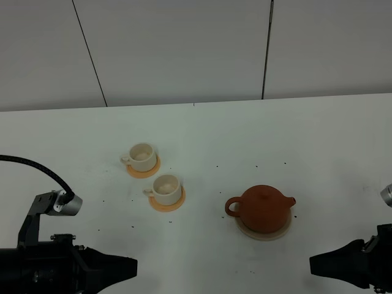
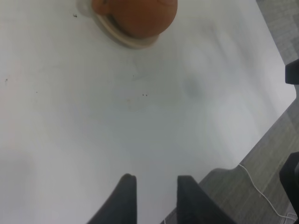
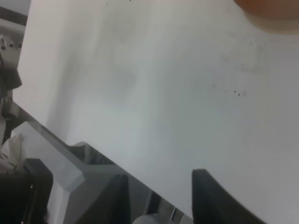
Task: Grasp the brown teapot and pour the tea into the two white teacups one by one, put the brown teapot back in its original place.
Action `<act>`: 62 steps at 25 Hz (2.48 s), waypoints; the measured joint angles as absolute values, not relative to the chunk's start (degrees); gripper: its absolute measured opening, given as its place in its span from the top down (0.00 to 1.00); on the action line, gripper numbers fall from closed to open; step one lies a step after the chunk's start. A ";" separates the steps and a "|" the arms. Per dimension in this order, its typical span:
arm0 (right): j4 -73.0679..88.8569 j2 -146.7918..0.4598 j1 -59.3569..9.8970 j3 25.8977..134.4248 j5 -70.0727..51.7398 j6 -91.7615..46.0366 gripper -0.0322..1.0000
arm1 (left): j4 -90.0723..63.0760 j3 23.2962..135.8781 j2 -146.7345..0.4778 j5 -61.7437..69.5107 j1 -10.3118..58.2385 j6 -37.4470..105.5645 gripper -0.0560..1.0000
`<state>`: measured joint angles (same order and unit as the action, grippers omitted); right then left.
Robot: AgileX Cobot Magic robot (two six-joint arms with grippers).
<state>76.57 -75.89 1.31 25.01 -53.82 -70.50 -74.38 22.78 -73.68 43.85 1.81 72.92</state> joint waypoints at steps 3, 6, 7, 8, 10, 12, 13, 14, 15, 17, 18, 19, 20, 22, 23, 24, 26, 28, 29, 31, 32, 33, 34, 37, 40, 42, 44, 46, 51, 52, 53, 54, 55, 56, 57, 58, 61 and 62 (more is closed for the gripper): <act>76.62 -75.89 1.31 25.01 -53.82 -70.50 0.67 | -74.38 22.78 -73.68 43.85 1.81 72.92 0.68; 76.62 -75.89 1.31 25.01 -53.82 -70.50 0.67 | -74.38 22.78 -73.68 43.85 1.81 72.92 0.68; 76.62 -75.89 1.31 25.01 -53.82 -70.50 0.67 | -74.38 22.78 -73.68 43.85 1.81 72.92 0.68; 76.62 -75.89 1.31 25.01 -53.82 -70.50 0.67 | -74.38 22.78 -73.68 43.85 1.81 72.92 0.68; 76.62 -75.89 1.31 25.01 -53.82 -70.50 0.67 | -74.38 22.78 -73.68 43.85 1.81 72.92 0.68; 76.62 -75.89 1.31 25.01 -53.82 -70.50 0.67 | -74.38 22.78 -73.68 43.85 1.81 72.92 0.68; 76.62 -75.89 1.31 25.01 -53.82 -70.50 0.67 | -74.38 22.78 -73.68 43.90 1.81 72.92 0.68; 76.62 -75.89 1.31 25.01 -53.82 -70.50 0.67 | -74.38 22.78 -73.68 43.98 1.81 72.92 0.68; 76.69 -75.89 1.31 25.01 -53.90 -70.50 0.67 | -74.38 22.78 -73.68 44.31 1.81 72.92 0.68; 77.13 -75.89 1.31 25.01 -54.84 -70.50 0.67 | -74.56 22.78 -73.50 45.84 1.81 72.92 0.68; 77.57 -75.89 1.31 25.01 -55.48 -70.50 0.67 | -74.84 22.78 -73.18 46.77 1.81 72.92 0.68; 77.89 -75.89 1.31 25.01 -56.01 -70.50 0.67 | -75.30 22.78 -72.77 47.41 1.81 72.92 0.68; 78.31 -75.89 1.31 25.01 -56.58 -70.57 0.67 | -75.86 22.78 -72.02 48.21 1.81 72.87 0.68; 79.11 -75.89 1.31 25.01 -57.61 -70.98 0.67 | -76.53 22.78 -69.94 49.02 1.81 72.87 0.69; 79.18 -75.89 1.31 25.01 -58.14 -71.07 0.67 | -76.61 22.78 -68.84 49.26 1.81 72.68 0.70; 79.19 -75.89 1.31 25.01 -58.52 -71.07 0.67 | -76.55 22.78 -67.33 49.31 1.81 72.21 0.70; 79.38 -75.89 1.31 25.01 -59.50 -71.11 0.67 | -75.97 22.77 -63.61 48.92 1.81 69.73 0.70; 79.84 -75.89 1.31 25.01 -60.44 -71.26 0.67 | -74.13 22.77 -59.41 47.61 1.81 66.44 0.70; 80.20 -75.89 1.31 25.01 -60.71 -71.26 0.67 | -72.37 22.77 -56.86 46.83 1.81 64.20 0.70; 80.70 -75.89 1.31 25.01 -60.82 -71.52 0.67 | -67.65 22.72 -51.84 44.86 1.81 58.61 0.70; 80.88 -75.89 1.31 25.01 -60.88 -71.52 0.67 | -64.14 22.72 -49.03 43.92 1.81 54.76 0.70; 81.16 -75.89 1.31 25.01 -60.87 -71.52 0.67 | -60.77 22.72 -46.20 43.50 1.81 50.43 0.70; 81.39 -75.89 1.31 25.01 -60.87 -71.52 0.67 | -56.00 22.94 -43.92 43.46 1.81 45.56 0.70; 81.93 -75.89 1.31 25.01 -60.87 -71.63 0.67 | -40.77 25.47 -37.02 45.87 1.81 30.10 0.70; 81.95 -75.89 1.31 25.01 -60.87 -71.91 0.67 | -25.07 30.16 -31.59 51.48 1.81 17.39 0.70; 82.00 -75.89 1.31 25.01 -60.87 -72.06 0.67 | -16.43 31.61 -29.36 56.41 1.81 11.82 0.70; 82.07 -75.89 1.31 25.01 -60.87 -72.37 0.67 | -8.60 31.68 -28.01 61.53 1.81 8.19 0.70; 82.30 -75.89 1.31 25.01 -60.87 -72.52 0.67 | -2.58 31.62 -27.45 65.40 1.81 6.05 0.70; 83.68 -75.89 1.31 25.01 -60.93 -74.03 0.67 | 0.00 31.51 -26.66 65.65 1.81 4.30 0.70; 83.68 -75.89 1.31 25.01 -60.93 -74.04 0.67 | 0.00 31.32 -26.66 64.62 1.81 4.16 0.70; 83.72 -75.89 1.31 25.01 -60.93 -74.08 0.67 | 0.00 30.93 -26.66 63.37 1.81 3.87 0.70; 83.72 -75.89 1.31 25.01 -60.93 -74.08 0.67 | 0.00 30.22 -26.66 61.82 1.81 3.44 0.70; 83.72 -75.89 1.31 25.01 -60.93 -74.24 0.67 | 0.00 29.67 -26.66 60.99 1.81 2.76 0.70; 83.72 -75.89 1.31 25.01 -60.93 -74.36 0.67 | 0.00 29.35 -26.66 60.54 1.81 2.24 0.70; 83.72 -75.89 1.31 25.01 -60.93 -74.45 0.67 | 0.33 29.30 -26.66 60.29 1.81 1.87 0.70; 83.72 -75.89 1.31 25.01 -60.93 -74.50 0.67 | 0.37 29.30 -26.66 60.11 1.81 1.66 0.70; 83.72 -75.89 1.31 25.01 -60.93 -74.52 0.67 | 0.44 29.30 -26.66 59.90 1.81 1.55 0.70; 83.72 -75.89 1.31 25.01 -60.93 -74.52 0.67 | 0.44 29.30 -26.66 59.90 1.81 1.51 0.70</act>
